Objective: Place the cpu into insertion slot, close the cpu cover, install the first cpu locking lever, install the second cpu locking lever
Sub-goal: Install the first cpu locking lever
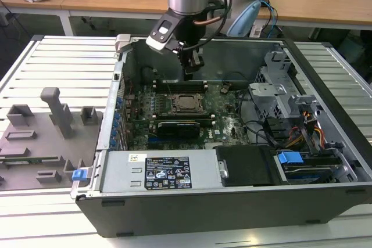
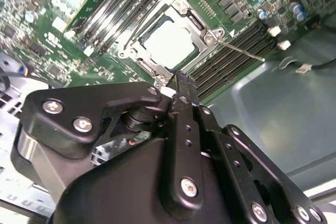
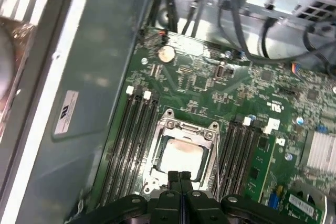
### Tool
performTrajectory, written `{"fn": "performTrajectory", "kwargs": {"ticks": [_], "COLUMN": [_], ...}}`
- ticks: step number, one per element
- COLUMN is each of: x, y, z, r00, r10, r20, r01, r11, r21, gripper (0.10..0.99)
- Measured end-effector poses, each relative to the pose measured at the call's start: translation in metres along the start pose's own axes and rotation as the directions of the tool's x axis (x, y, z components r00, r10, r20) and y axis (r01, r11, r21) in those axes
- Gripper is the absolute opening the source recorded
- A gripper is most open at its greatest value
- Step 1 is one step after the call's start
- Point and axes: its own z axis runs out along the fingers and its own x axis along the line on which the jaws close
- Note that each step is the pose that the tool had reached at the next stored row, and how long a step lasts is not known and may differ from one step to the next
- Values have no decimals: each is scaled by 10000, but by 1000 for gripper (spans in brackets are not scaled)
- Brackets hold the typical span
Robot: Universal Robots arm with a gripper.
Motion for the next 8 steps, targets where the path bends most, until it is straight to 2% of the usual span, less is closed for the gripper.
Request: {"fn": "performTrajectory", "kwargs": {"ticks": [4, 8], "x": [0, 0], "y": [0, 0], "z": [0, 0], "r00": [9986, 9935], "r10": [-527, -1131], "r20": [-44, -95], "r01": [527, 1131], "r11": [9986, 9936], "r21": [9, 17], "gripper": [106, 106]}}
